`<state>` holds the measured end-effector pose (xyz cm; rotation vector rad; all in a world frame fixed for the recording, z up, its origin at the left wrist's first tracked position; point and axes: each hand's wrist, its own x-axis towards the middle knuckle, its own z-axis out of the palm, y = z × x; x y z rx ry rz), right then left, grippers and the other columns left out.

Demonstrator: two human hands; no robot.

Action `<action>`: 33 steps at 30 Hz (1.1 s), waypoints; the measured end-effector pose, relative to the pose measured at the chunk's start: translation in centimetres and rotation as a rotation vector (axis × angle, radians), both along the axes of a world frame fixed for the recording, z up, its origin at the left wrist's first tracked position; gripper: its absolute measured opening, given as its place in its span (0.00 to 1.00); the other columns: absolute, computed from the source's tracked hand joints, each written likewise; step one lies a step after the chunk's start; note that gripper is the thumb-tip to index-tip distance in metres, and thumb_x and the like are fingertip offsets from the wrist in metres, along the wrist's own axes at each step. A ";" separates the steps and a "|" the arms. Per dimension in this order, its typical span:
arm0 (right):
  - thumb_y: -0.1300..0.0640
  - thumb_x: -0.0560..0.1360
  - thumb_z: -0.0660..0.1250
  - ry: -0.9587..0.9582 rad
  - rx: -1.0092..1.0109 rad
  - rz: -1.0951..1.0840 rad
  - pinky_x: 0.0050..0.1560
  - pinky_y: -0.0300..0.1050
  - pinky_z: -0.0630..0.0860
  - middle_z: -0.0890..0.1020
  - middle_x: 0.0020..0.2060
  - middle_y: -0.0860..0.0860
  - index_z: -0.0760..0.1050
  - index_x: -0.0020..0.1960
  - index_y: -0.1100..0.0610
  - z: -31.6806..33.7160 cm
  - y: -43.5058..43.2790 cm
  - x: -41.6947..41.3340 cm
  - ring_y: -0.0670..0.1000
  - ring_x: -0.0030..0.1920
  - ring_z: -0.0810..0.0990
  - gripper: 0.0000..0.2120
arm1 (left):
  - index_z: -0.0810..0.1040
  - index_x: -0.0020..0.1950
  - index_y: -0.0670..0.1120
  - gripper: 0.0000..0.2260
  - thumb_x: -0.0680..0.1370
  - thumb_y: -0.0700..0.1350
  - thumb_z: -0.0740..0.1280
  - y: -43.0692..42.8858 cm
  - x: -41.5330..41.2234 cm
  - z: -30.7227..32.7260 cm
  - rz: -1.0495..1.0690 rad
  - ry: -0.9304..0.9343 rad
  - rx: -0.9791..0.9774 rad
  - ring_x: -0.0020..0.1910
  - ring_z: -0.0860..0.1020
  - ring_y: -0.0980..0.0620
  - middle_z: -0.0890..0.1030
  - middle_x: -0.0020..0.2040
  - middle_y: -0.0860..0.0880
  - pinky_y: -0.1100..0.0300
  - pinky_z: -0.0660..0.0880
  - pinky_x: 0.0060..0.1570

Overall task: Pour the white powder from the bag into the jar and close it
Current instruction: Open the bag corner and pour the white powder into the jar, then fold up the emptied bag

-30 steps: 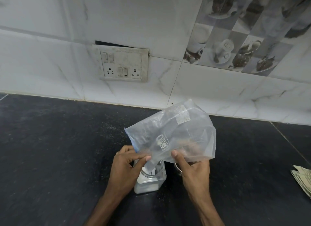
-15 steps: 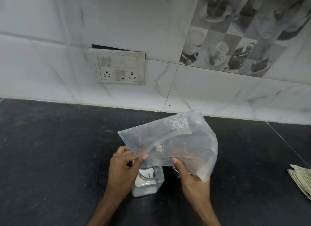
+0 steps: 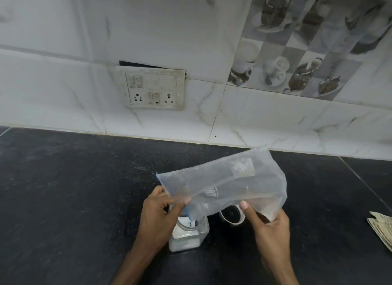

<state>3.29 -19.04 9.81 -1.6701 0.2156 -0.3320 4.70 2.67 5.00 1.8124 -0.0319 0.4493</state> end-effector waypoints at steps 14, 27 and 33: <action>0.39 0.64 0.77 -0.443 -1.196 -0.152 0.69 0.62 0.60 0.65 0.76 0.55 0.66 0.73 0.53 11.6 -2.7 -2.0 0.57 0.75 0.63 0.43 | 0.86 0.45 0.54 0.09 0.72 0.53 0.67 1.1 3.8 11.7 -0.231 -0.295 0.729 0.51 0.78 0.57 0.85 0.45 0.60 0.51 0.75 0.55; 0.60 0.69 0.75 -0.156 0.094 0.006 0.43 0.50 0.82 0.86 0.38 0.57 0.83 0.43 0.59 6.9 0.1 -0.8 0.54 0.39 0.84 0.04 | 0.62 0.73 0.63 0.36 0.67 0.60 0.72 0.3 -0.1 11.7 -0.187 -0.064 -0.185 0.63 0.78 0.55 0.79 0.64 0.56 0.51 0.74 0.63; 0.62 0.70 0.73 -0.036 0.238 0.095 0.40 0.44 0.83 0.87 0.47 0.56 0.75 0.61 0.54 5.7 1.3 -0.9 0.56 0.46 0.87 0.20 | 0.72 0.66 0.57 0.20 0.77 0.45 0.72 -1.6 -1.6 7.7 -0.079 0.061 -0.324 0.41 0.86 0.45 0.87 0.42 0.46 0.39 0.82 0.45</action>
